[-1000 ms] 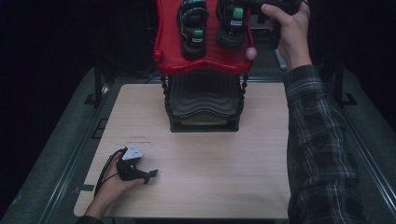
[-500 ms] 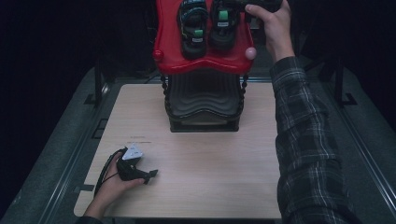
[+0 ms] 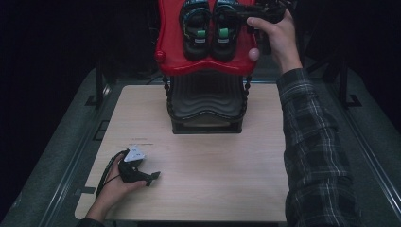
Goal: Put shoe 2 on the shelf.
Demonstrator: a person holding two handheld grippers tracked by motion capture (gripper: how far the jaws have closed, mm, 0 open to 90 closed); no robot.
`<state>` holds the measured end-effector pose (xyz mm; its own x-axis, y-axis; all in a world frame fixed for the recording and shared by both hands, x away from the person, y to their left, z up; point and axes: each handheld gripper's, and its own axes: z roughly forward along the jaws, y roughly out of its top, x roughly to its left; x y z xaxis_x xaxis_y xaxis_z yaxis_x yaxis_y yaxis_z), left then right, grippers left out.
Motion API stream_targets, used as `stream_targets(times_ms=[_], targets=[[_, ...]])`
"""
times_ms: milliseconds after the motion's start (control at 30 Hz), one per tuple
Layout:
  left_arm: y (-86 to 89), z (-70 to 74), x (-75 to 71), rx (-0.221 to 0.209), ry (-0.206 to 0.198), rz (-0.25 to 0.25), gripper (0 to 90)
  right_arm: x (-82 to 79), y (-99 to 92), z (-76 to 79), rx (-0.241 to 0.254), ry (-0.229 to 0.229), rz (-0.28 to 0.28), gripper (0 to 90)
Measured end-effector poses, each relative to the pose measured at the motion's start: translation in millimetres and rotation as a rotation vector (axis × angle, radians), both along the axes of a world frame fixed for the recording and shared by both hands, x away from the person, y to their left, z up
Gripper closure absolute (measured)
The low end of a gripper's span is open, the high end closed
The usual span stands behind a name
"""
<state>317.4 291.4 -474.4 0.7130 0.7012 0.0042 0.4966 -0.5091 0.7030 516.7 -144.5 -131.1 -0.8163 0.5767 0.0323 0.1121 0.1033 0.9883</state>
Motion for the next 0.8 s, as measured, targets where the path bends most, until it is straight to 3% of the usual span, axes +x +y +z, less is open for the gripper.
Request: stream_targets(times_ms=[100,333,800], targets=[[0.2,0.1,0.0,0.003,0.001,-0.002,1.4,-7.7,-7.6,0.7,0.04,0.0,-0.01,44.9],[0.3,0.3,0.0,0.004,0.002,-0.003,1.4,-29.9,-27.8,-0.6,0.046,0.0,-0.057,30.9],[0.1,0.2,-0.2,0.003,0.0,-0.002,1.4,-75.5,-63.4,-32.1,0.046,0.045,-0.125,25.4]])
